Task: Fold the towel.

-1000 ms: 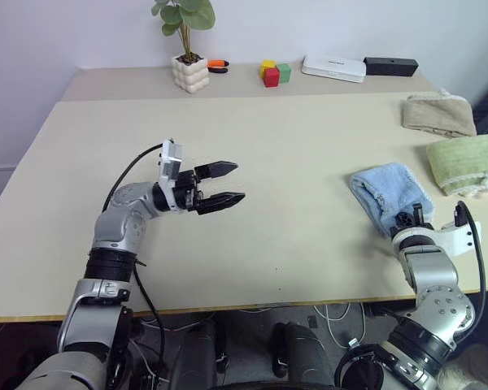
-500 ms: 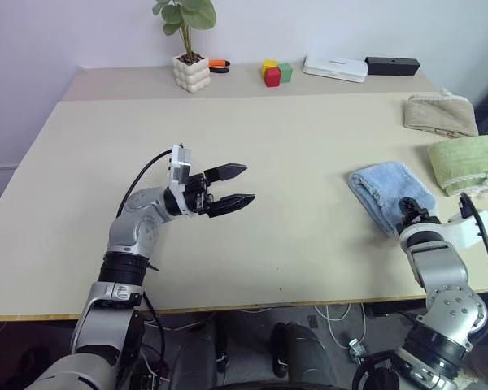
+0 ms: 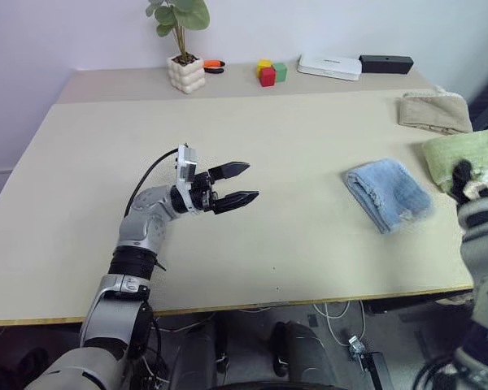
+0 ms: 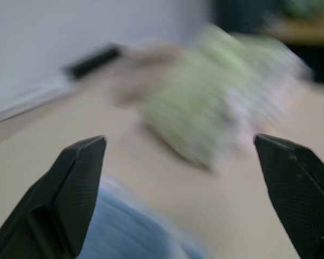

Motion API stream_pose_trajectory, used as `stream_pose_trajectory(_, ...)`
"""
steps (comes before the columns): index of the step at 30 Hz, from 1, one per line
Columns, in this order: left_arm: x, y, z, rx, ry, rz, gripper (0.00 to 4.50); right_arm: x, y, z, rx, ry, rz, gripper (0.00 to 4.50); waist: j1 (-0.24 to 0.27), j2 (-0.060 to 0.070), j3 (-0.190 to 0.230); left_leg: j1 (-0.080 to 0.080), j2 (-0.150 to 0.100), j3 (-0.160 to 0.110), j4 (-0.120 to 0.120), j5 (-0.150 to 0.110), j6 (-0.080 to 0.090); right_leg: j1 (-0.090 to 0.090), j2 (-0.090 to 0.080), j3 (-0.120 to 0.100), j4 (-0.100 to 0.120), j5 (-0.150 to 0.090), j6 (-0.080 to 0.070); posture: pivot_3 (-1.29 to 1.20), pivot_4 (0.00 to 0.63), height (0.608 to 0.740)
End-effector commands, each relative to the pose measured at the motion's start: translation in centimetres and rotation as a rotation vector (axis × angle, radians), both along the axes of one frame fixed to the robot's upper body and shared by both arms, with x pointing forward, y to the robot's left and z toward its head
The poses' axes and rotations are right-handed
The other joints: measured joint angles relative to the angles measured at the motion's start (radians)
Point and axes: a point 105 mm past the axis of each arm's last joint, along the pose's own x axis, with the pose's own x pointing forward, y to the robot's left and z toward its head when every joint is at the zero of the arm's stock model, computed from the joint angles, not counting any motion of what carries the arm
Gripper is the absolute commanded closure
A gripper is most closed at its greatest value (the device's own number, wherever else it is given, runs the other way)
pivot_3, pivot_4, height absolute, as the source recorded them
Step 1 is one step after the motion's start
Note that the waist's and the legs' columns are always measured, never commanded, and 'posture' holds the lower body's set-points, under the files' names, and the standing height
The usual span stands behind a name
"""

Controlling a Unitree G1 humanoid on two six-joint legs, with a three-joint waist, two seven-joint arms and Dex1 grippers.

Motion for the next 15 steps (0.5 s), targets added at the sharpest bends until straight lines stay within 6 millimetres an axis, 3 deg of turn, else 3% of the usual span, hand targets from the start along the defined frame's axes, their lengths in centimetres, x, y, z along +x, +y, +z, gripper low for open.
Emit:
stream_pose_trajectory(1, 0.5, 2.3, 1.2, 0.043, -0.079, 0.052, 0.00, 1.0, 7.2, 1.0, -0.204, -0.007, 0.464, 0.06, 0.004, 0.000, 0.000, 0.000, 0.000, -0.001, 0.000, 0.000, 0.000, 0.000, 0.000, -0.001, 0.000, 0.000, -0.001, 0.00, 0.150, 0.740)
stream_pose_trajectory(3, 0.8, 3.8, 1.5, 0.070, -0.090, 0.093, 0.00, -0.1, 10.4, 1.4, -0.380, -0.029, 0.693, 0.06, 0.007, 0.001, 0.001, 0.000, 0.000, -0.001, -0.002, 0.000, 0.000, -0.001, 0.000, -0.001, 0.000, -0.001, -0.001, 0.00, 0.150, 0.740)
stream_pose_trajectory(5, 0.7, 4.9, 1.6, 0.107, -0.106, 0.120, 0.00, -1.2, 11.7, 0.5, -0.456, -0.017, 0.855, 0.06, 0.012, -0.001, 0.002, -0.002, 0.000, -0.001, -0.002, 0.000, 0.000, -0.002, 0.000, -0.001, 0.000, -0.001, 0.000, 0.00, 0.150, 0.740)
stream_pose_trajectory(12, -1.0, 6.9, 1.0, 0.161, -0.075, 0.150, 0.00, -4.6, 14.7, -2.0, -0.497, 0.035, 1.302, 0.06, 0.030, -0.003, 0.002, -0.002, -0.001, -0.001, 0.003, -0.001, 0.001, 0.001, -0.003, -0.002, -0.001, -0.001, 0.001, 0.00, 0.150, 0.740)
stream_pose_trajectory(15, -1.7, 7.3, 0.9, 0.179, -0.065, 0.165, 0.00, -4.1, 15.0, -1.7, -0.490, 0.000, 1.338, 0.06, 0.031, -0.003, 0.003, -0.002, 0.000, -0.001, 0.003, -0.001, 0.001, 0.001, -0.003, -0.002, -0.001, -0.001, 0.000, 0.00, 0.150, 0.740)
